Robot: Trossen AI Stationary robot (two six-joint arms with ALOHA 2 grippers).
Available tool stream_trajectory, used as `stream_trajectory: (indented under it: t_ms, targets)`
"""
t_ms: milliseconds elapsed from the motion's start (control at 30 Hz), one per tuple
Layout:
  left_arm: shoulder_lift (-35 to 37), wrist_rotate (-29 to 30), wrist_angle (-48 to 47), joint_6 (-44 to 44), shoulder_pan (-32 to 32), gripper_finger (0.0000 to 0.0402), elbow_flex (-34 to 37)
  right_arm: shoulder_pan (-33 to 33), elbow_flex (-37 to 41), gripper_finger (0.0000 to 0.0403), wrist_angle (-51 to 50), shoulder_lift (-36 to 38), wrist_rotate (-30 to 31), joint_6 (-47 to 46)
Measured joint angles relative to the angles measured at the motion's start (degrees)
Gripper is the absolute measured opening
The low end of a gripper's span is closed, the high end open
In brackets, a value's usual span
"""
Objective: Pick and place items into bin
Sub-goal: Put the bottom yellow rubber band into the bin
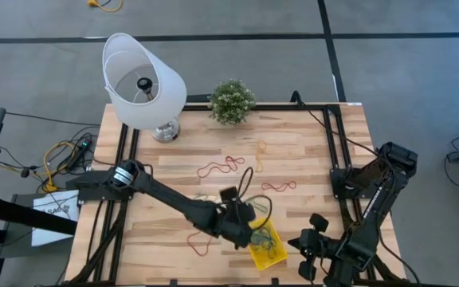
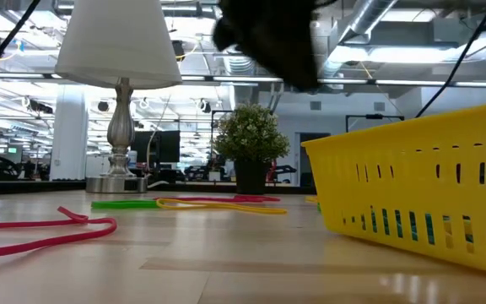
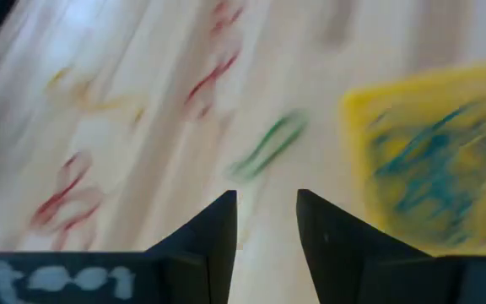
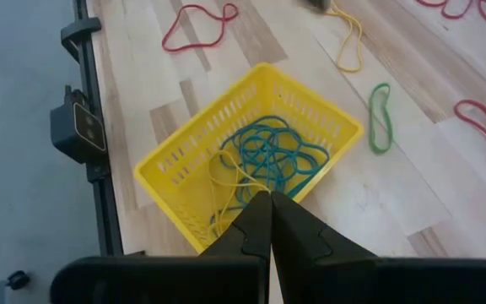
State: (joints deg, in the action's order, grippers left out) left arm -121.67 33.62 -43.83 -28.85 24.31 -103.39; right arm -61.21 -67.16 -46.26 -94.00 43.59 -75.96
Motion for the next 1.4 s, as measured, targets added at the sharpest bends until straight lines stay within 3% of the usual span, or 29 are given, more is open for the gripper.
stream_trajectory:
  t_ms: [233,300,567,867,1233,1400]
  targets:
    - [0.0,-0.7,-27.3,-4.7,-2.7,0.0111,-2.4,0.0,0.0,0.0,0.0,0.0,0.0,-0.1]
    - [-0.1,-2.7,-30.9,-4.5,-4.0,0.0111,-2.0,0.0,0.0,0.0,0.0,0.0,0.0,-0.1]
    - [-0.3,-9.1,-27.3,9.2,-9.2,0.0111,2.8,0.0,0.0,0.0,0.4,0.0,0.0,-0.1]
    - [-0.3,-22.4,-6.6,14.7,-14.2,0.0111,13.6,-0.3,0.0,0.0,0.8,0.0,0.0,-0.6]
    - [0.3,-22.8,-1.1,13.5,-14.9,0.0106,19.0,-0.3,0.0,0.0,1.8,0.0,0.0,-0.6]
    - [0.2,-23.3,0.3,13.4,-14.9,0.0046,19.3,-0.2,0.0,0.0,2.3,0.0,-0.1,-0.6]
